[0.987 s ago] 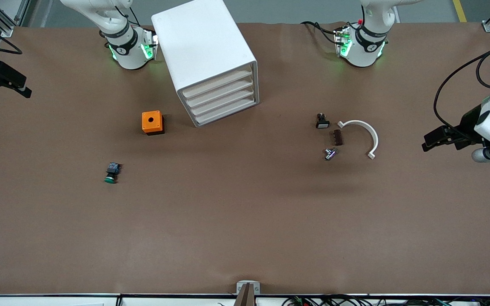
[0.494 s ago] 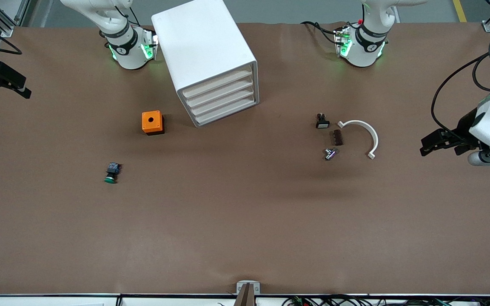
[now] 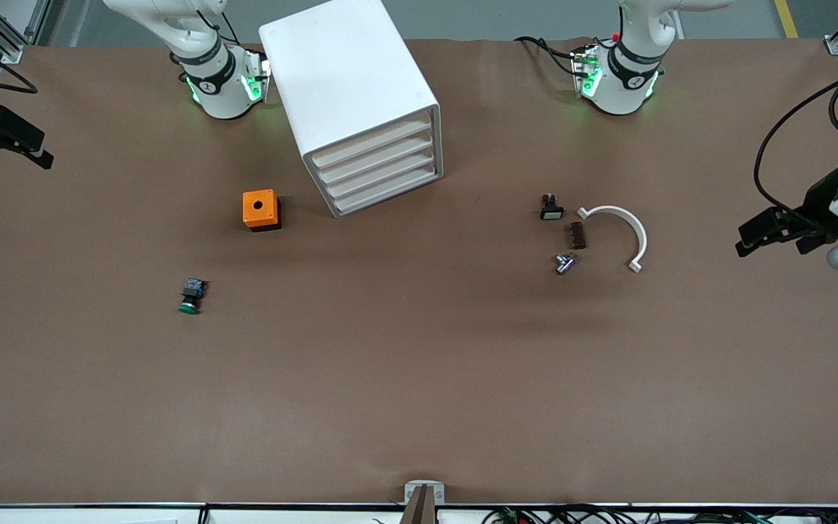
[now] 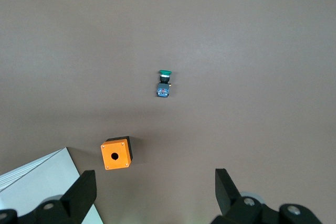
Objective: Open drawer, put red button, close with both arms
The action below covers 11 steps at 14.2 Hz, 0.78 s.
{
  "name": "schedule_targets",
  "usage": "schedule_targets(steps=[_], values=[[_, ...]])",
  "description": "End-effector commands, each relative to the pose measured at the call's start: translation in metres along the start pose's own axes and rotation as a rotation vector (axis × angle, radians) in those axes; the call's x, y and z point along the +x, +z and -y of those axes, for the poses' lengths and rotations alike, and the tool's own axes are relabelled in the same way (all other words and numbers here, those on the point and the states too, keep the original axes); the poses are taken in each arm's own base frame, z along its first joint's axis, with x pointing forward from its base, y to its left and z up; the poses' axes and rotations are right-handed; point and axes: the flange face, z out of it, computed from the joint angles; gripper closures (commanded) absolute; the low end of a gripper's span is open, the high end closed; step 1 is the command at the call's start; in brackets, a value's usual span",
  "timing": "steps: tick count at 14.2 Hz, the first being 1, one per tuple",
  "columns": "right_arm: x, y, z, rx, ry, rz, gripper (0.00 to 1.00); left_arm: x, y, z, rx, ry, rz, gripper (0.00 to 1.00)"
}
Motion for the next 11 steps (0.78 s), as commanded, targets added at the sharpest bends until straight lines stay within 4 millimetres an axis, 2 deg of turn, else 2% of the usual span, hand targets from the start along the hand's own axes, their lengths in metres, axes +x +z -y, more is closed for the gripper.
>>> schedule_targets(steps=[1, 5, 11], values=[[-0.007, -0.002, -0.001, -0.010, -0.001, -0.003, 0.00, -0.019, -0.026, -0.001, 0.018, 0.007, 0.015, 0.00], [-0.007, -0.001, -0.001, -0.009, -0.001, 0.000, 0.00, -0.040, -0.046, 0.005, 0.023, -0.006, 0.065, 0.00], [-0.007, -0.002, 0.002, -0.010, -0.005, -0.004, 0.00, -0.043, -0.041, -0.003, 0.025, -0.005, 0.094, 0.00]])
